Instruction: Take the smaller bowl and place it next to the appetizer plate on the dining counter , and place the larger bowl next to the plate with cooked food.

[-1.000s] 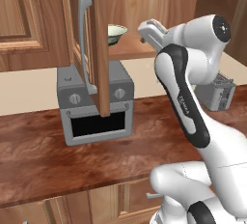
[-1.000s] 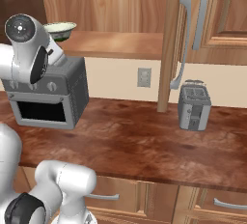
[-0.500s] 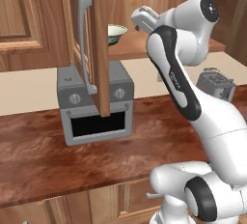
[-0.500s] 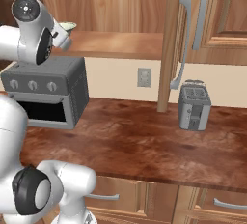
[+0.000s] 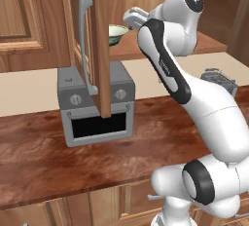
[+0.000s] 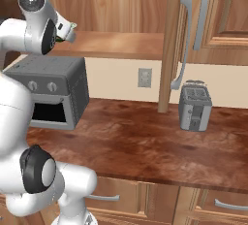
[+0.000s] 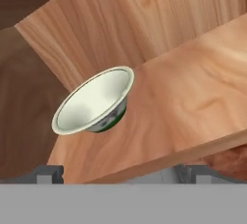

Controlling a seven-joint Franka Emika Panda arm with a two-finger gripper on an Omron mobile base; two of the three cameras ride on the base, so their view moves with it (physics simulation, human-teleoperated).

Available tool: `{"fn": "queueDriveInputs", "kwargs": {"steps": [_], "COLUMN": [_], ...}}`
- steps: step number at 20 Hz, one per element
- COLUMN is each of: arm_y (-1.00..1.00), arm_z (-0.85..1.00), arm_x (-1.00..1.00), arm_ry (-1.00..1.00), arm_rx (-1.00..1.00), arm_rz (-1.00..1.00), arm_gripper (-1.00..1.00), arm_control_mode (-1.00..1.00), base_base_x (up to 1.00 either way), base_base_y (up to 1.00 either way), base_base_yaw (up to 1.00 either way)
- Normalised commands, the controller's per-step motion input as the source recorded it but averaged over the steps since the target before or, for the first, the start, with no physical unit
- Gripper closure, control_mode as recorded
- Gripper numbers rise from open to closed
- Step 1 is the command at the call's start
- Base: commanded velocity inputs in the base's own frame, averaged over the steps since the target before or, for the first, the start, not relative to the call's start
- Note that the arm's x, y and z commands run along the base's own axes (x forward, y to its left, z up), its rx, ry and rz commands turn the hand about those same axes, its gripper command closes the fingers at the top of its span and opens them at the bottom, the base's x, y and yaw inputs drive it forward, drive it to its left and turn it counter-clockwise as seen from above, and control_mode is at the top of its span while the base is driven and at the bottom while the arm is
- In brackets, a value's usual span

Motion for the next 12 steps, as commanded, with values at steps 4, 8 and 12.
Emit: {"fn": "queueDriveInputs", "kwargs": {"steps": [4, 8, 12], "arm_y": [0.0, 0.0, 0.06], "arm_z": [-0.23, -0.24, -0.06], "arm_x": [0.33, 0.32, 0.23], "arm_ry": [-0.15, -0.14, -0.04], "arm_rx": [-0.03, 0.0, 0.0], "arm_rz": [0.01, 0.0, 0.0], "arm_gripper": [-1.0, -1.0, -1.0], "arm_control_mode": [-1.0, -1.0, -1.0], "base_base_x": [0.0, 0.0, 0.0], "base_base_y": [0.0, 0.0, 0.0], "base_base_yaw": [0.0, 0.0, 0.0]}}
